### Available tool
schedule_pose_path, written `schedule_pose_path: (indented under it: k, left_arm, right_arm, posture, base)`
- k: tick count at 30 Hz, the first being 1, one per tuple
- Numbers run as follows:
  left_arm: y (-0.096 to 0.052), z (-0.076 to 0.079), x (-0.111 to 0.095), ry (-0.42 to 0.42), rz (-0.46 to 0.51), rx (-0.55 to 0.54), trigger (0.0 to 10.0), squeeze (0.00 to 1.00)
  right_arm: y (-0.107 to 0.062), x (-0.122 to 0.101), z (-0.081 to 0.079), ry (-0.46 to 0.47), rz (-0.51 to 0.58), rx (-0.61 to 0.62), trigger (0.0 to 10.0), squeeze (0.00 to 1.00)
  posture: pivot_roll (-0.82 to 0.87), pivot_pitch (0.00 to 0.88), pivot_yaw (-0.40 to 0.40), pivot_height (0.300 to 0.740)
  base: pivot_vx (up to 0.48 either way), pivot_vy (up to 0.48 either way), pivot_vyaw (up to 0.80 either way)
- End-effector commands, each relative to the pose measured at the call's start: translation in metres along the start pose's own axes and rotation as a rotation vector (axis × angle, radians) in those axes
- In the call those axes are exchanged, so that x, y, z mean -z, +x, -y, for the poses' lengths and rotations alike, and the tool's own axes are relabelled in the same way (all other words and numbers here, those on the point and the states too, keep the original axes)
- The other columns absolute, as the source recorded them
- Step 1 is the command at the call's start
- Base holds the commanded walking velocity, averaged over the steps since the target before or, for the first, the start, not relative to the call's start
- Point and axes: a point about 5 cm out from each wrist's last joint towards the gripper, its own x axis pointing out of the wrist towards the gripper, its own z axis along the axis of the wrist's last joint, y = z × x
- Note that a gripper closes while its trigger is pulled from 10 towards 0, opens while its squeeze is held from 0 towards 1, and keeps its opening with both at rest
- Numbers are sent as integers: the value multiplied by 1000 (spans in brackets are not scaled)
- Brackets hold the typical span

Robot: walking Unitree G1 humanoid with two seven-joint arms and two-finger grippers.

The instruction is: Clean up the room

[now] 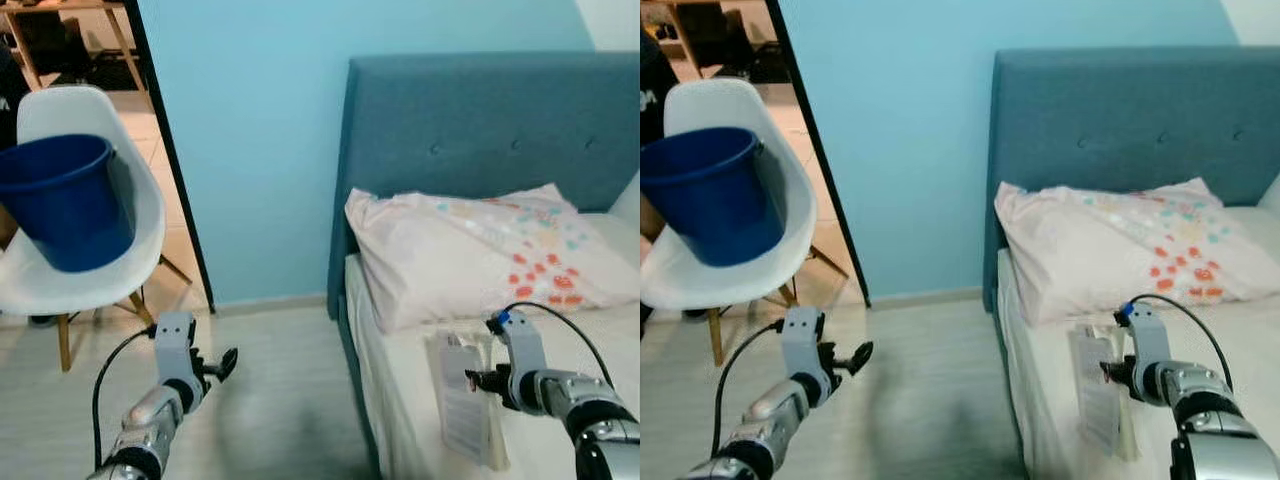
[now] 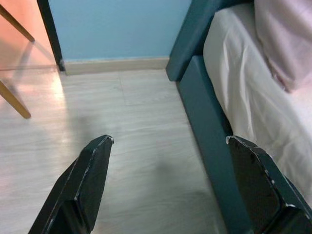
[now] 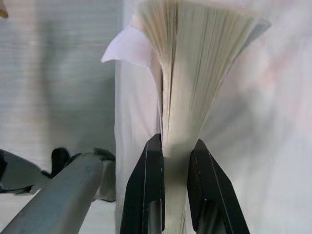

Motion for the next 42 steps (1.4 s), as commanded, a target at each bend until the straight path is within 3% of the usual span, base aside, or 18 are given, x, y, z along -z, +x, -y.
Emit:
schedule_pose_path:
  k: [1, 12, 15, 19, 22, 27, 34, 35, 40, 42]
  left_arm:
    - [-2, 2, 5, 3, -13, 14, 10000, 0]
    - [-5, 1, 11, 6, -29, 18, 10000, 0]
    - [-6, 3, 14, 9, -35, 26, 10000, 0]
    - [-6, 4, 15, 13, -36, 33, 10000, 0]
    - [-6, 4, 15, 19, -38, 40, 10000, 0]
    - [-6, 4, 14, 25, -38, 46, 10000, 0]
    - [-6, 5, 16, 30, -42, 56, 10000, 0]
    - [-7, 6, 17, 31, -43, 58, 10000, 0]
    - [-8, 7, 19, 31, -44, 61, 10000, 0]
    - [-11, 5, 22, 32, -48, 62, 10000, 0]
  right_arm:
    - [6, 13, -7, 13, -38, -33, 10000, 0]
    - [3, -9, -7, 29, 79, -40, 10000, 0]
    - [4, -11, -13, -20, 61, -87, 10000, 0]
    - [4, -17, -16, -2, 82, -115, 10000, 0]
    - [-4, -47, -27, 42, 174, -300, 10000, 0]
    - [-19, -69, -36, -75, 177, -520, 10000, 0]
    - [-34, -91, -39, -55, 203, -642, 10000, 0]
    - [-36, -88, -42, -137, 152, -687, 10000, 0]
    - [-28, -74, -45, -231, 16, -665, 10000, 0]
    - [-14, -75, -46, -375, 44, -476, 10000, 0]
  posture:
    - [-171, 41, -6, 594]
    - [-171, 51, -5, 584]
    - [-168, 58, -3, 584]
    - [-168, 59, -3, 584]
    - [-167, 64, -1, 584]
    - [-167, 63, -1, 584]
    - [-170, 67, 1, 584]
    - [-173, 70, -2, 584]
    - [-165, 79, -7, 584]
    - [-160, 94, -3, 584]
  base:
    - [0, 0, 0]
    - [0, 0, 0]
    - [0, 0, -700]
    - [0, 0, -700]
    - [0, 0, -700]
    - [0, 0, -681]
    - [0, 0, -662]
    - [0, 0, 0]
    - [0, 0, 0]
    - [0, 0, 0]
